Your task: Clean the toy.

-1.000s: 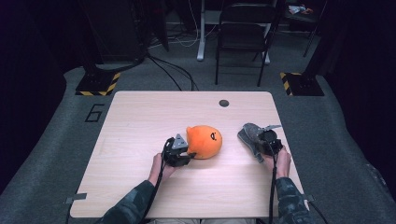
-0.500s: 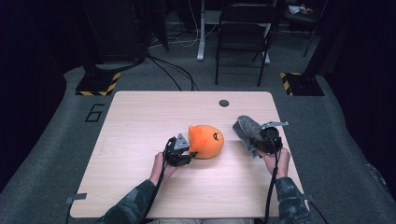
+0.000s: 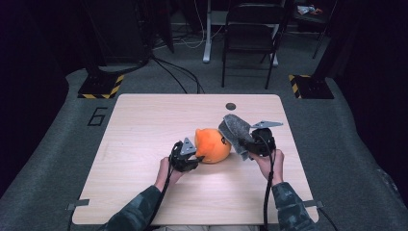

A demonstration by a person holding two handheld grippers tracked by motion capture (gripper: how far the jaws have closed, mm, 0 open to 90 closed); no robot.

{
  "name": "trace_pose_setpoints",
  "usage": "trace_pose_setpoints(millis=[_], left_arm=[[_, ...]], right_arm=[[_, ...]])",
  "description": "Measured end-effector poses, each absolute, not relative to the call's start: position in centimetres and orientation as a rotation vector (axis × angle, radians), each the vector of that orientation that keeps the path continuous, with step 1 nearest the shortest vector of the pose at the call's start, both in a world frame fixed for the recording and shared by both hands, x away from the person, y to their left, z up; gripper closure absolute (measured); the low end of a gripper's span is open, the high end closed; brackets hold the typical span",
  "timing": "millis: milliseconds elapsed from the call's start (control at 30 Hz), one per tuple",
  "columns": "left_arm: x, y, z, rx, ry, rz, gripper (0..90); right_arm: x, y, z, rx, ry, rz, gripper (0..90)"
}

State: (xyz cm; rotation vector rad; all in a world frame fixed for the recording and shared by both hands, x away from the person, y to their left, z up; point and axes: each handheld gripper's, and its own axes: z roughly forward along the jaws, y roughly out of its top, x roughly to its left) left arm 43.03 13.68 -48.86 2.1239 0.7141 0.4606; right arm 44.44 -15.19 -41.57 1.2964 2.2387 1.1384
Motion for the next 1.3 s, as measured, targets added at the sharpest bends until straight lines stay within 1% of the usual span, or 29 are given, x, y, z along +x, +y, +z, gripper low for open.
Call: trace_pose_setpoints(millis=[500, 667, 767, 867, 967, 1033, 1200, 1300], left_arm=[[43.3, 13.1, -48.3, 2.12, 0.658, 0.461, 63.7], [43.2, 12.8, -48.1, 2.116, 0.649, 0.464, 63.4], [43.3, 12.7, -48.2, 2.13, 0.65, 0.471, 57.0], [43.1, 12.9, -48.4, 2.105, 0.671, 0.494, 50.0], [42.6, 12.9, -48.6, 2.085, 0.652, 0.541, 53.0], [42.4, 12.8, -48.5, 2.074, 0.637, 0.562, 56.7], [42.4, 12.5, -48.5, 2.068, 0.608, 0.569, 69.4], [42.5, 12.4, -48.3, 2.057, 0.595, 0.583, 73.1]], right_arm=[[44.5, -9.9, -40.1, 1.165, 2.31, 1.212, 77.6], [44.9, -8.5, -40.8, 1.162, 2.351, 1.189, 77.6], [45.3, -8.1, -42.0, 1.172, 2.361, 1.125, 77.7], [45.6, -8.4, -42.8, 1.198, 2.36, 1.12, 77.9], [45.7, -8.6, -43.1, 1.191, 2.351, 1.11, 78.0], [45.7, -8.6, -43.2, 1.195, 2.347, 1.099, 78.1], [45.7, -8.7, -43.2, 1.181, 2.341, 1.099, 78.0], [45.2, -8.7, -42.1, 1.171, 2.317, 1.121, 78.0]])
